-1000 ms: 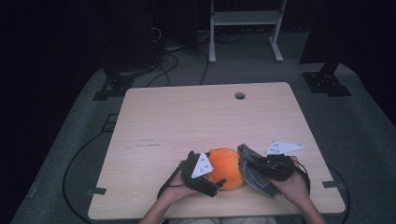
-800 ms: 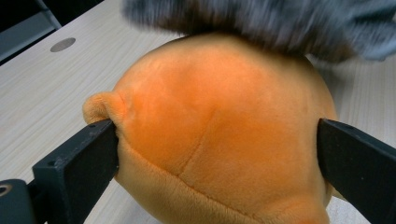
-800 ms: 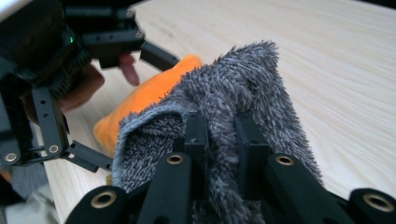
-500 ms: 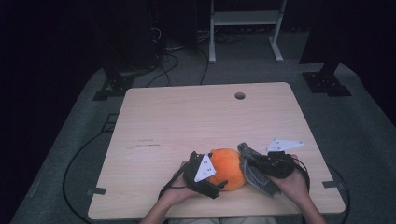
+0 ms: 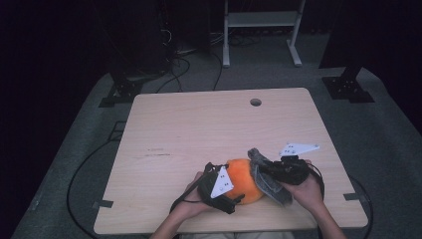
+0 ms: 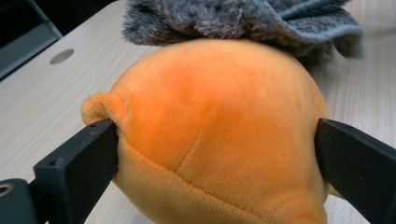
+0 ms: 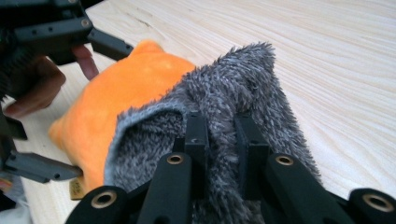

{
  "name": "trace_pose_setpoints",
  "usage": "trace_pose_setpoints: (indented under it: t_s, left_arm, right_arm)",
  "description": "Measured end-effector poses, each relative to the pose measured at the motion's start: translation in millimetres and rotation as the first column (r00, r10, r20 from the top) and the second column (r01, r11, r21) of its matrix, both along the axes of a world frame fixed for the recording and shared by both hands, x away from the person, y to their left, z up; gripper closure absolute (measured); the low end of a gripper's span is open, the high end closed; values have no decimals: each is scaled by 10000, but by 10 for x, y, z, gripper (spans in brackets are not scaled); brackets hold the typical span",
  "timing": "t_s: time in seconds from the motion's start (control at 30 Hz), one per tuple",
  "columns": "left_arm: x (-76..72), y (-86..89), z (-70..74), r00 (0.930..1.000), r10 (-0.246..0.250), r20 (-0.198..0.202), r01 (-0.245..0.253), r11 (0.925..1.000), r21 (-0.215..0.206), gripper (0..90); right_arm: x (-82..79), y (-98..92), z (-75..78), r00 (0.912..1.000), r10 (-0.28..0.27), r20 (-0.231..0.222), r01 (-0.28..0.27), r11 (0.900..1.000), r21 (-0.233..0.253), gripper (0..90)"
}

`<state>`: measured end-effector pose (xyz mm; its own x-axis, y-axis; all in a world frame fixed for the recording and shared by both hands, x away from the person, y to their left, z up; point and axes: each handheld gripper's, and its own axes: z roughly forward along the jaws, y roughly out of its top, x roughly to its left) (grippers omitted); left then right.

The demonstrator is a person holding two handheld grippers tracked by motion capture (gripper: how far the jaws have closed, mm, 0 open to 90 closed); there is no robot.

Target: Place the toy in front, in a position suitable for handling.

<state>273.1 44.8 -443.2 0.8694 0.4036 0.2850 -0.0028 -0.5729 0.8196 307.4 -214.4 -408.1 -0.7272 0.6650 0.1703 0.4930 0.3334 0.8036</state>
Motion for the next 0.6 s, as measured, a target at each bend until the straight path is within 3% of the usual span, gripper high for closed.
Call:
trace_pose_setpoints:
  t_s: [0.1,0.2,0.33,0.4,0.6]
  left_arm:
    - [-39,-30,2,9990,-137,417,128,9997,218,17]
    - [-63,-50,5,9982,-191,564,169,9991,388,17]
    - [-35,-16,-16,9995,-70,310,61,9996,267,17]
    - [-11,7,-24,9998,-108,154,107,9999,53,18]
    - [10,22,-37,10000,-47,66,47,10000,-79,19]
  right_arm:
    - [18,88,129,9985,527,117,-530,9982,264,769]
    - [87,291,264,9925,1215,98,-1215,9926,54,768]
    - [214,483,257,9858,1652,-300,-1664,9850,-461,769]
    - [259,458,225,9865,1593,-367,-1609,9860,-434,769]
    - [254,113,53,9973,480,-552,-498,9983,-315,770]
